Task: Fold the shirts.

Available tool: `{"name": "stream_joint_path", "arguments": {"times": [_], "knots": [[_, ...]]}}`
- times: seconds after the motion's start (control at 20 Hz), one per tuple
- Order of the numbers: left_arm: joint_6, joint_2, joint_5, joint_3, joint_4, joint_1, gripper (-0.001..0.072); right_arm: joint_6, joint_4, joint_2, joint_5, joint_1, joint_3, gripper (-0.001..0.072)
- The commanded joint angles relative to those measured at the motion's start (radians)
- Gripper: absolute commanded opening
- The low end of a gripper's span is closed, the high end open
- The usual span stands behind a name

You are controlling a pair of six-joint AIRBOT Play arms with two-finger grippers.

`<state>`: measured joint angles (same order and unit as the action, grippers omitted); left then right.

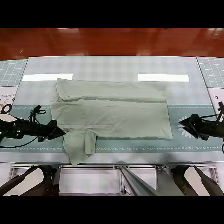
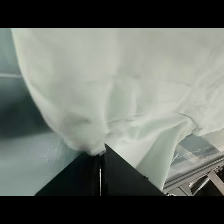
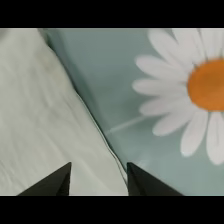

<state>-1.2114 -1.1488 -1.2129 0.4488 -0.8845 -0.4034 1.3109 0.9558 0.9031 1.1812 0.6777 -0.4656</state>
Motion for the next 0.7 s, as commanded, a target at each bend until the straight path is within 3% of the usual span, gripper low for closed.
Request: {"name": "stream_joint_path", "arguments": {"times": [0.0,0.2,0.55,0.6,0.65], "knots": [[0.004,-0.001,-0.005,0.008,0.003,0.007,0.0015,0.020,0.076,0.105,0.070,-0.022,0.018,0.0406],[0.004,-0.001,0.002,0.008,0.002,0.007,0.0015,0.008,0.033,0.205,0.079,-0.038,0.018,0.0406],[0.003,-0.001,0.016,0.008,0.003,0.007,0.0015,-0.114,-0.148,0.368,0.052,-0.146,-0.001,0.0405],[0.003,-0.001,0.016,0.008,0.003,0.007,0.0015,-0.117,-0.171,0.384,0.035,-0.173,-0.013,0.0369],[0.003,-0.001,0.015,0.009,0.003,0.007,0.0015,-0.132,-0.185,0.388,0.032,-0.191,-0.028,0.0207]]}}
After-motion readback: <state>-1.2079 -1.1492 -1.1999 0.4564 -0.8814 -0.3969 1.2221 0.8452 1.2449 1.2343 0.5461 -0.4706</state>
